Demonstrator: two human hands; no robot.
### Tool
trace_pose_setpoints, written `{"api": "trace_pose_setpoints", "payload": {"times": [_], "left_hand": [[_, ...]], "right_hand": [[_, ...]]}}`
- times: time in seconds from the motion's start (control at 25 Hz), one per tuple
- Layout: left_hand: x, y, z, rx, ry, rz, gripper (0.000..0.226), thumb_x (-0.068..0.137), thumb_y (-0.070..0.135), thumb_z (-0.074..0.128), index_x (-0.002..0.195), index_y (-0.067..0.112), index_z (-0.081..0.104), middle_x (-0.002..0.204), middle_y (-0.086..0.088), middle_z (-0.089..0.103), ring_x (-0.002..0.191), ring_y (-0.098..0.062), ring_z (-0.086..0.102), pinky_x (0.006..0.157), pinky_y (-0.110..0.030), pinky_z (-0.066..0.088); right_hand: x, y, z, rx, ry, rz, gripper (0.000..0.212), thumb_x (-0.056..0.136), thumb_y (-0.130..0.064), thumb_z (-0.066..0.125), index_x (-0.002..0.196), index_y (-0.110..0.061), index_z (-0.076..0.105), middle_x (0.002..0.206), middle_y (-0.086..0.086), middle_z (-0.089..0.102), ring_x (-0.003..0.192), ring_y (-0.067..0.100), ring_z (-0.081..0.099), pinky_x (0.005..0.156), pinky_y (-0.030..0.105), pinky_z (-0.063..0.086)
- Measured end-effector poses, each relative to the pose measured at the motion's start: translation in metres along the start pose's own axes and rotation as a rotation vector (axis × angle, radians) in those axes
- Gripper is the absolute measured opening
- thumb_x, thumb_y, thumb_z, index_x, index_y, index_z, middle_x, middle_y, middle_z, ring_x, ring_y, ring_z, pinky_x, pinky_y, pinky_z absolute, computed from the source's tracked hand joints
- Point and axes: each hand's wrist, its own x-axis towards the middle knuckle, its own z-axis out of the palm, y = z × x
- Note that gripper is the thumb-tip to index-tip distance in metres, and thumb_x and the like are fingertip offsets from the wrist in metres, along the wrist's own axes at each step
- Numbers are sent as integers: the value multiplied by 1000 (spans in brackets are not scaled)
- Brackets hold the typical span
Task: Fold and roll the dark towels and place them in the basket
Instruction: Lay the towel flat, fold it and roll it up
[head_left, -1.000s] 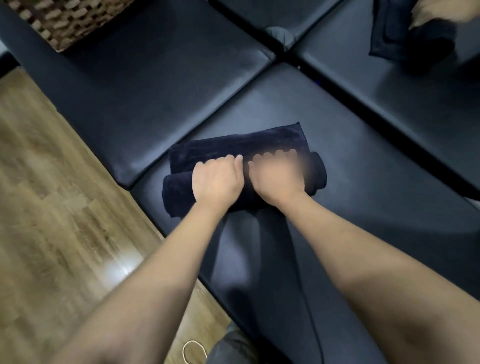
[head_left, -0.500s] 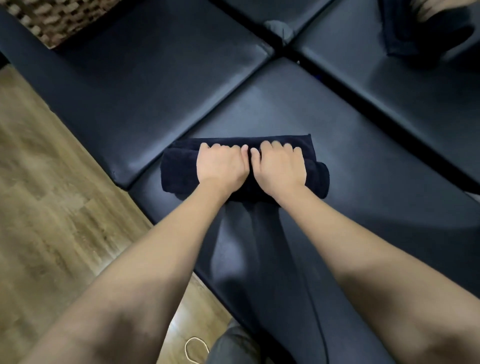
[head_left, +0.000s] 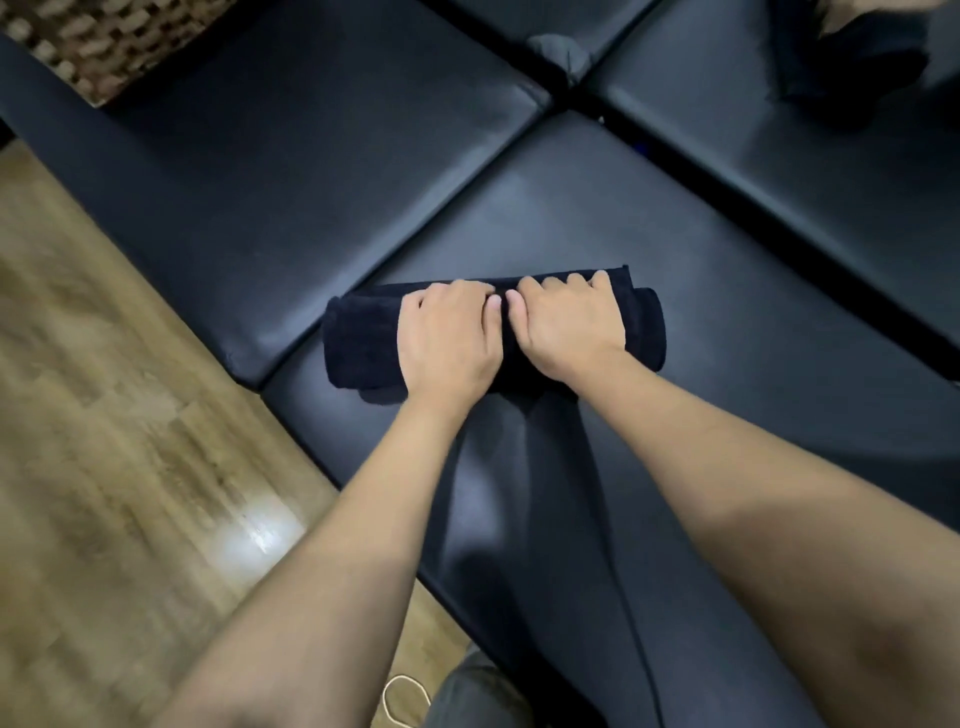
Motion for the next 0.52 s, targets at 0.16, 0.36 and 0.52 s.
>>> {"api": "trace_pose_setpoints", "payload": {"times": [0.16,0.36,0.52], "left_hand": [[-51,1,18,-293,100,-16,42,103,28,42,138,14,58,152,-2,50,152,-22,28,126,-43,7],[-79,20,28,-445,-35,-258,64,107,37,27,162,13,5,165,2,-21,151,-16,-28,124,-43,-11],[-80,45,27,-744,33,-498,74,108,24,39,159,16,-13,160,7,-33,149,-7,-27,122,-25,-6]], "right_hand": [[9,-1,-7,79,-76,33,54,105,-45,12,99,-18,59,94,9,72,84,33,61,95,49,34],[-7,-11,-6,183,-170,166,64,105,-48,7,105,-18,64,96,10,71,82,32,57,88,47,34],[-26,-28,-6,275,-204,328,67,106,-48,8,108,-15,67,106,11,71,98,33,63,92,47,36]]}}
